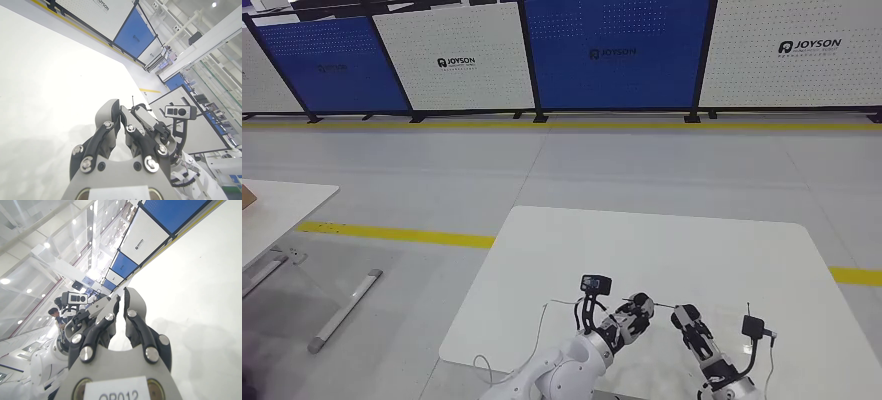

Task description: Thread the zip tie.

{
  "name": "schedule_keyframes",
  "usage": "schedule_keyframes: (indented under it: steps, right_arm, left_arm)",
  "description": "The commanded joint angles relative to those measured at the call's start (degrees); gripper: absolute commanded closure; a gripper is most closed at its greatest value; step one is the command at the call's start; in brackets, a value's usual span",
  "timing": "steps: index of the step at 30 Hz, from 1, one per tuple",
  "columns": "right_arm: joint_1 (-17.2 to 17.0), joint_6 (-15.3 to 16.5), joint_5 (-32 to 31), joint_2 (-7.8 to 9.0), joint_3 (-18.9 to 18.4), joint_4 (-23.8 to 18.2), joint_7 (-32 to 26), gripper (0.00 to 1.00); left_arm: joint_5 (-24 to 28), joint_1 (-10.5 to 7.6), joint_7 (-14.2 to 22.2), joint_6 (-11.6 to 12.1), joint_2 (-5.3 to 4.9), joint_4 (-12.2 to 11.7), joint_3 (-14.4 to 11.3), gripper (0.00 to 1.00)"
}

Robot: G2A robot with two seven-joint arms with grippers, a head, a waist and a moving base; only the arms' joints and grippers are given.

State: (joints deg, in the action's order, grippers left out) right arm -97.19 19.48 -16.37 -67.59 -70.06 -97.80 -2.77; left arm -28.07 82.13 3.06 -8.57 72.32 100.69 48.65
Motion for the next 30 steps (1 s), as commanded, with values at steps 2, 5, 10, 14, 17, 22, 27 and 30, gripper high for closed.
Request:
schedule_keyframes:
  steps: [2, 5, 10, 14, 17, 22, 27, 30]
  right_arm:
    - [0.0, 0.0, 0.0, -0.02, 0.1, -0.1, 0.0, 0.90]
    - [0.0, 0.0, -0.1, -0.03, 0.1, -0.3, 0.0, 1.00]
    - [0.1, 0.0, -0.2, -0.02, 0.2, -0.5, -0.2, 1.00]
    - [0.1, 0.0, 1.0, 0.11, 0.1, -0.9, -1.8, 1.00]
    - [0.1, 0.0, 1.6, 0.22, -0.2, -1.1, -2.7, 1.00]
    - [0.0, 0.0, 2.2, 0.32, -0.5, -1.3, -2.9, 1.00]
    - [0.2, 0.0, 3.0, 0.36, -0.7, -0.6, -3.8, 1.00]
    - [0.3, 0.0, 3.0, 0.35, -0.7, -0.5, -3.8, 1.00]
  left_arm:
    - [-0.4, 0.08, 0.1, 0.1, 0.00, 0.1, 0.0, 1.00]
    - [-0.6, 0.19, 0.2, 0.1, 0.01, 0.1, 0.0, 1.00]
    - [-1.4, 0.36, 0.3, 0.7, 0.00, 0.3, 0.0, 1.00]
    - [-2.2, 0.55, 0.7, 0.9, -0.02, 0.6, -0.2, 1.00]
    - [-2.7, 0.64, 1.0, 1.1, -0.03, 0.8, -0.3, 1.00]
    - [-2.6, 0.71, 1.4, 1.4, -0.02, 0.9, -0.2, 1.00]
    - [-2.6, 0.93, 1.4, 1.7, -0.04, 1.1, 0.0, 1.00]
    - [-2.6, 1.04, 1.4, 1.7, -0.03, 1.1, 0.0, 1.00]
